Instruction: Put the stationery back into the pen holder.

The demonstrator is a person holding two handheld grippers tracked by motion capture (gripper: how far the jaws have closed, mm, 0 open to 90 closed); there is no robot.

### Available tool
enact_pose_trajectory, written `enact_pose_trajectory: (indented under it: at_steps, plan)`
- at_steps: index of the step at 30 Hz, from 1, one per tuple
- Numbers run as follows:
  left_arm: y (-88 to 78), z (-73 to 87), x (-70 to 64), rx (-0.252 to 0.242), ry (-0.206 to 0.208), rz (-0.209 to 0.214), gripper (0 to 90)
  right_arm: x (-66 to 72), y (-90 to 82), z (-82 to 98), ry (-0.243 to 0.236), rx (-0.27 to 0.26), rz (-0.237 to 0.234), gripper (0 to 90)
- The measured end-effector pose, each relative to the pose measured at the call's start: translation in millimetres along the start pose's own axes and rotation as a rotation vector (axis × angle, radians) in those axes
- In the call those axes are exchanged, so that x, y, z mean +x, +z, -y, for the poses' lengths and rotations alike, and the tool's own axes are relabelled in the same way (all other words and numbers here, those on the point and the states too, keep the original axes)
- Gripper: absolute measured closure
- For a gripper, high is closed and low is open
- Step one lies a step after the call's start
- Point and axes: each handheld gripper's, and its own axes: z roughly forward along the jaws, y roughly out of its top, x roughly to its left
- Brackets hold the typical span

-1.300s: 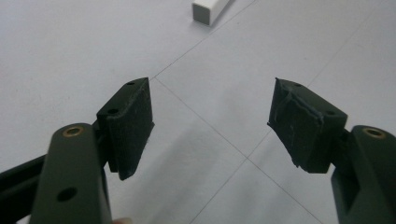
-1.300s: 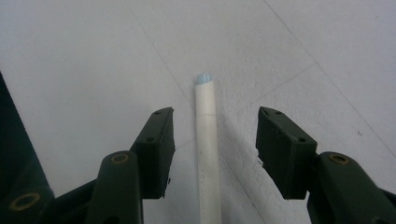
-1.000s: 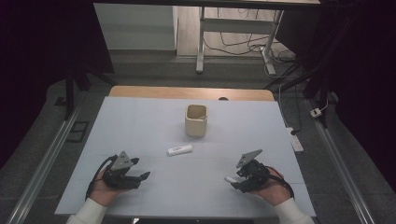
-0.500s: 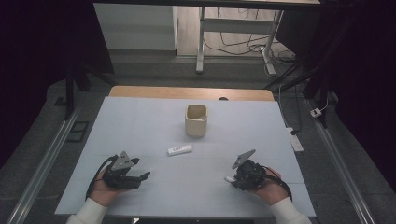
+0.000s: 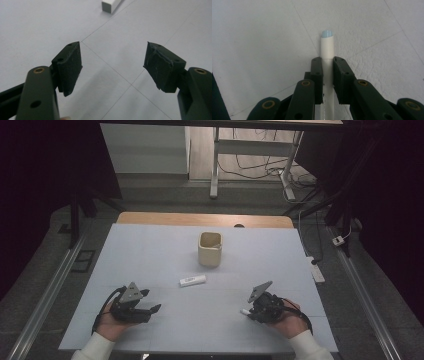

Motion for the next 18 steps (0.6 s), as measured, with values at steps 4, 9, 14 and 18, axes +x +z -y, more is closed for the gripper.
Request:
enact_pose_trajectory:
  at_steps: [4,9,14,18]
  plan:
    - [-0.2,0.1,0.4,-0.001,-0.002,0.000,29.7,-0.3,-0.6,0.0,0.003,-0.008,0.006,77.6]
    - [-0.2,0.1,0.2,0.000,-0.001,-0.001,29.7,-1.4,-6.4,0.5,0.019,-0.039,0.013,77.6]
    - [-0.5,0.1,0.7,-0.003,-0.006,0.000,29.7,-3.4,-15.0,0.8,0.047,-0.090,0.049,77.7]
    - [-0.5,0.0,0.5,-0.003,-0.005,0.000,29.7,-3.8,-21.2,0.5,0.058,-0.130,0.062,77.7]
